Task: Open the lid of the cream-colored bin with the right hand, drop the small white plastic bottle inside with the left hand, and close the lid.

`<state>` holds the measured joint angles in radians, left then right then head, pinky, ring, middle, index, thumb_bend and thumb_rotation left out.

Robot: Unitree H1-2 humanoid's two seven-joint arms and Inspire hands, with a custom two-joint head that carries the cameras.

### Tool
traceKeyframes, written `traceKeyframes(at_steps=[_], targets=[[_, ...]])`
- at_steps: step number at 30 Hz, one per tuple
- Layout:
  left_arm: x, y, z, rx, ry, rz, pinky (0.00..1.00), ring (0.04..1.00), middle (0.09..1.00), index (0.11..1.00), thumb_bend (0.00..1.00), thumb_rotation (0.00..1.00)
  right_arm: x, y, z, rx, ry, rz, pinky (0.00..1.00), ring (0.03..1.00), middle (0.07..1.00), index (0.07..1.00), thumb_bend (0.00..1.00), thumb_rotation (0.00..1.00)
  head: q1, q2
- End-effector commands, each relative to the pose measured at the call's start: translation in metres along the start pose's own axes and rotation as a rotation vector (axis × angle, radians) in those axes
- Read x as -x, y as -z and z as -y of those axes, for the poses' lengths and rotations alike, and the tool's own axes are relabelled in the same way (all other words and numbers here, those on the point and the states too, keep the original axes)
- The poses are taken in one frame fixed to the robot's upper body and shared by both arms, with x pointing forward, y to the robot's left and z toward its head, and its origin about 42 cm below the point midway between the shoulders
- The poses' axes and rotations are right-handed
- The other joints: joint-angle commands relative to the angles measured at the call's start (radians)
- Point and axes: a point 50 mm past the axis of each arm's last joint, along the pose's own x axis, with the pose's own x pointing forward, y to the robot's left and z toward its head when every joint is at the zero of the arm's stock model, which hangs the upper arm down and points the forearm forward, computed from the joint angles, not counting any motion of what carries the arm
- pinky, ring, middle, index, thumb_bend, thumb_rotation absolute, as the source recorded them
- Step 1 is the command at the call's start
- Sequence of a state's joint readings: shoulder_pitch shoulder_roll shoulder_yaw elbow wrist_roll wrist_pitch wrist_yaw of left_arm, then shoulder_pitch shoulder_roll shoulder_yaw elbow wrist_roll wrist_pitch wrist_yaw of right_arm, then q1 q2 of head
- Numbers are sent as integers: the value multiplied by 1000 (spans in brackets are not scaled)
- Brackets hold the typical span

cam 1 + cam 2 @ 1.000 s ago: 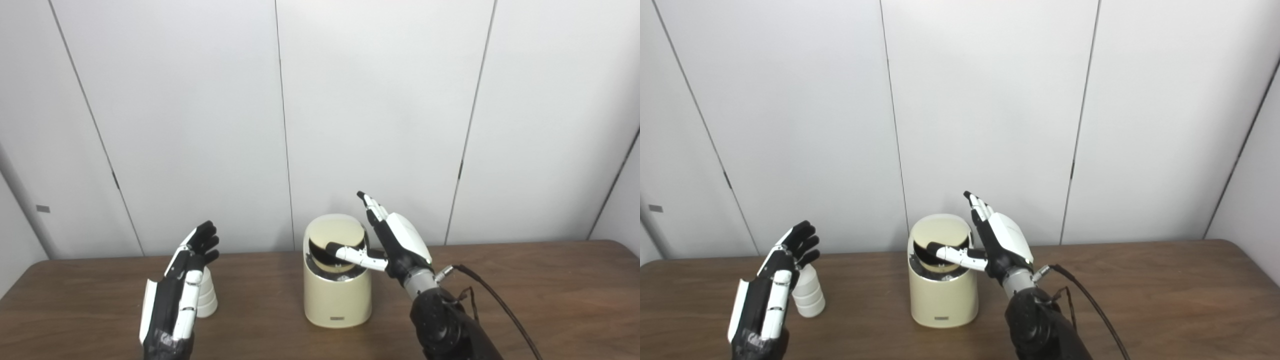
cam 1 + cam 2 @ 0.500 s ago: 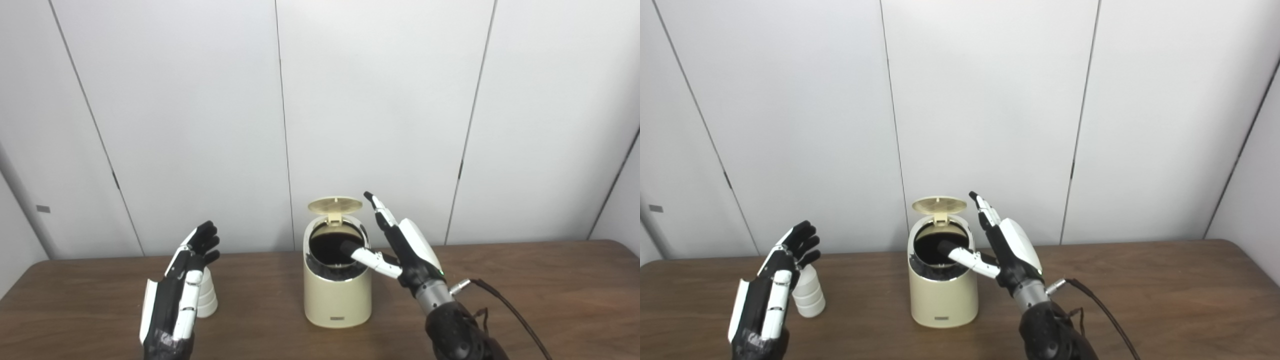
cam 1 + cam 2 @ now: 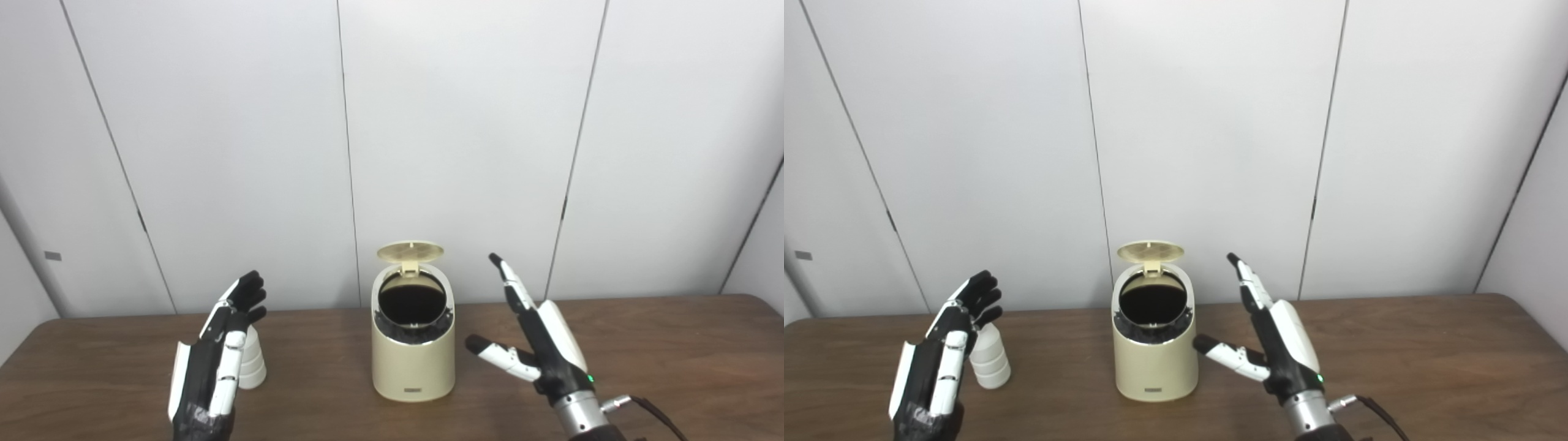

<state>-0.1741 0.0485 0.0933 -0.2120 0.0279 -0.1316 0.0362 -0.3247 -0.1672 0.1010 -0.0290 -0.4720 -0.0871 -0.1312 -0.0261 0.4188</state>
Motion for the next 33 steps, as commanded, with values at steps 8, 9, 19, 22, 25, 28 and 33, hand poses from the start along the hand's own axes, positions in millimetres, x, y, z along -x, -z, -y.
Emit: traceKeyframes(at_steps=[8,9,19,22,25,28,33], targets=[[-13,-7,-7,-38,10,74,861,879,889,894,281,876,21,12,28,-23,190,171,681,809,854,851,219,364,-7,-2],[-13,-6,-8,-41,11,74,860,880,892,899,269,874,23,14,29,-19,212,186,649,782,818,808,228,333,-8,-2],[-8,-5,-12,7,-16,58,751,857,892,899,225,605,30,13,34,-40,336,195,613,760,785,763,257,472,-16,-16],[-7,-5,-12,3,-21,66,754,858,887,892,240,634,31,10,33,-58,346,178,628,768,790,771,247,483,-16,-17],[-7,-5,-14,-1,-18,68,754,857,885,889,241,648,31,8,33,-65,347,170,635,770,790,772,236,466,-20,-9],[-7,-5,-14,-2,-15,64,777,866,891,897,241,653,31,6,33,-53,347,174,635,763,781,769,223,417,-22,-8],[-7,-5,-14,-22,-17,63,761,854,880,886,236,640,29,9,32,-55,352,184,618,756,777,764,226,407,-24,-4]])
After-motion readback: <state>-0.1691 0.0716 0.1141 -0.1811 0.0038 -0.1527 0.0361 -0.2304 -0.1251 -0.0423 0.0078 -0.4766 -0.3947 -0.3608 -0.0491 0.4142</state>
